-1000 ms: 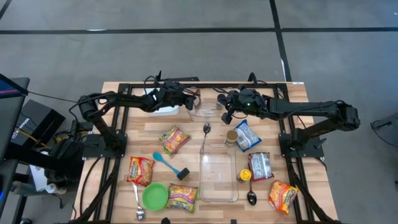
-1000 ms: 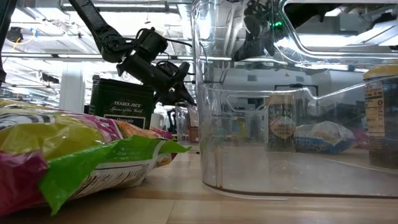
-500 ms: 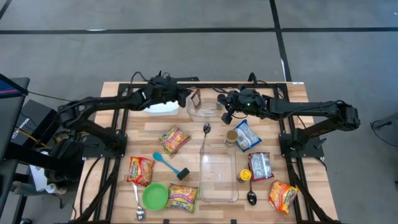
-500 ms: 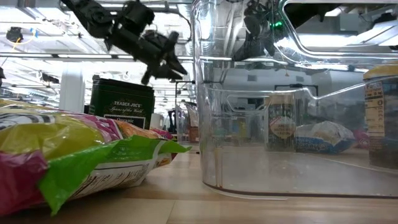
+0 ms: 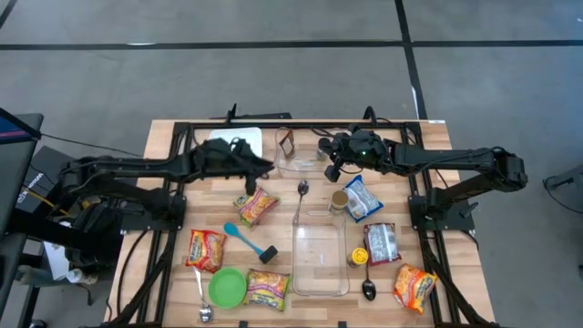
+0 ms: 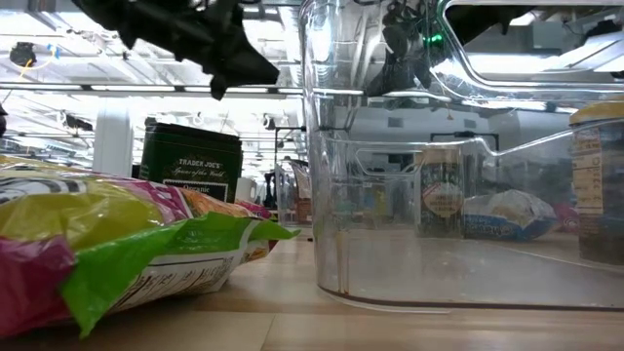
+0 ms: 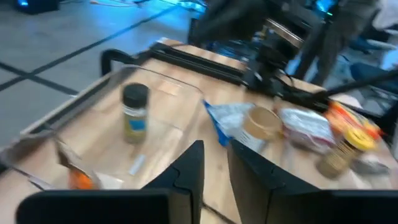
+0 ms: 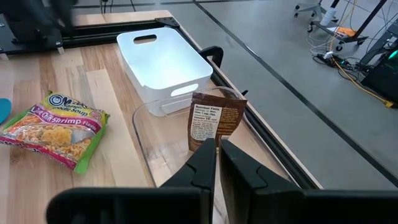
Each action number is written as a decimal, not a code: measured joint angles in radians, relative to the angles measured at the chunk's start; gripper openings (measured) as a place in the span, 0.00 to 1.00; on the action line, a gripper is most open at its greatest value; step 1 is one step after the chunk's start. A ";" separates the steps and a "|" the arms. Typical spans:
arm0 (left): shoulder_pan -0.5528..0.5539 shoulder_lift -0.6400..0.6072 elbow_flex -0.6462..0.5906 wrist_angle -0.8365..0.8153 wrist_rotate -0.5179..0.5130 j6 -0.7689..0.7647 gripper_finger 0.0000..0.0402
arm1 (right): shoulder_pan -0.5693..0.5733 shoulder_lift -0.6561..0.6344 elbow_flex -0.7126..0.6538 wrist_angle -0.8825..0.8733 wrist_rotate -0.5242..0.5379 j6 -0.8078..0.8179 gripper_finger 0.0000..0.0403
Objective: Pick & Place Food Item
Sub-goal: Put the top green noodle pack into the bottom transparent bin
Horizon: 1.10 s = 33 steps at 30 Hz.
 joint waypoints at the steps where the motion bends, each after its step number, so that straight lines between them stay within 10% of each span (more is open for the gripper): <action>1: -0.017 -0.015 -0.018 -0.001 -0.001 0.000 0.14 | 0.000 0.000 0.000 0.000 0.000 0.000 0.04; 33: -0.181 -0.096 -0.217 -0.390 -0.090 -0.597 0.00 | 0.000 0.000 0.000 -0.014 -0.001 0.001 0.04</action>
